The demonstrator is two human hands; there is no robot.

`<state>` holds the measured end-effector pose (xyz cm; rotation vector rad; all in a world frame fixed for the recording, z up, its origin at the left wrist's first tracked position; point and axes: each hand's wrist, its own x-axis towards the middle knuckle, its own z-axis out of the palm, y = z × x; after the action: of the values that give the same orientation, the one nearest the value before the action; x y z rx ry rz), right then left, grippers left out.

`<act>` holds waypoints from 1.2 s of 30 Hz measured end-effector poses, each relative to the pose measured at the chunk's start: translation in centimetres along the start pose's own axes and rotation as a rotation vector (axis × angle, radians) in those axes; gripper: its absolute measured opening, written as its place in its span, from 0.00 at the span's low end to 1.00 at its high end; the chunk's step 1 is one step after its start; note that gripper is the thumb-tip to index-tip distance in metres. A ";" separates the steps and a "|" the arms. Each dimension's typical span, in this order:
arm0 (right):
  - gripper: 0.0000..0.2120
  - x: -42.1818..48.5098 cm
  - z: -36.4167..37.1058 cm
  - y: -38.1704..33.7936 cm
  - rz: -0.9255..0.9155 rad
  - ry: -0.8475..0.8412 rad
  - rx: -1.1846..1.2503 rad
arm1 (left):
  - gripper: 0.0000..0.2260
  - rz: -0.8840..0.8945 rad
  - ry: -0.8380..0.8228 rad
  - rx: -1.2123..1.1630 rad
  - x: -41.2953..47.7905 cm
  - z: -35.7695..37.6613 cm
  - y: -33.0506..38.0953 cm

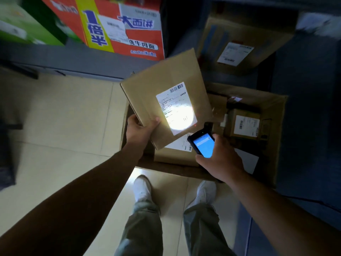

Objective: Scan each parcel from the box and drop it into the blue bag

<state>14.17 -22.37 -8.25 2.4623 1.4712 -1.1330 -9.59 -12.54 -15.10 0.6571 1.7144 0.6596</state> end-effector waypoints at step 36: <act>0.42 -5.7 -7.6 -8.2 -0.199 0.264 0.175 | 0.42 -0.139 -0.048 -0.086 -7.7 -10.0 10.4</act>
<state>10.42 -19.09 3.24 2.7220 1.7956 -1.0388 -16.67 -11.92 -0.38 0.4852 1.6618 0.6111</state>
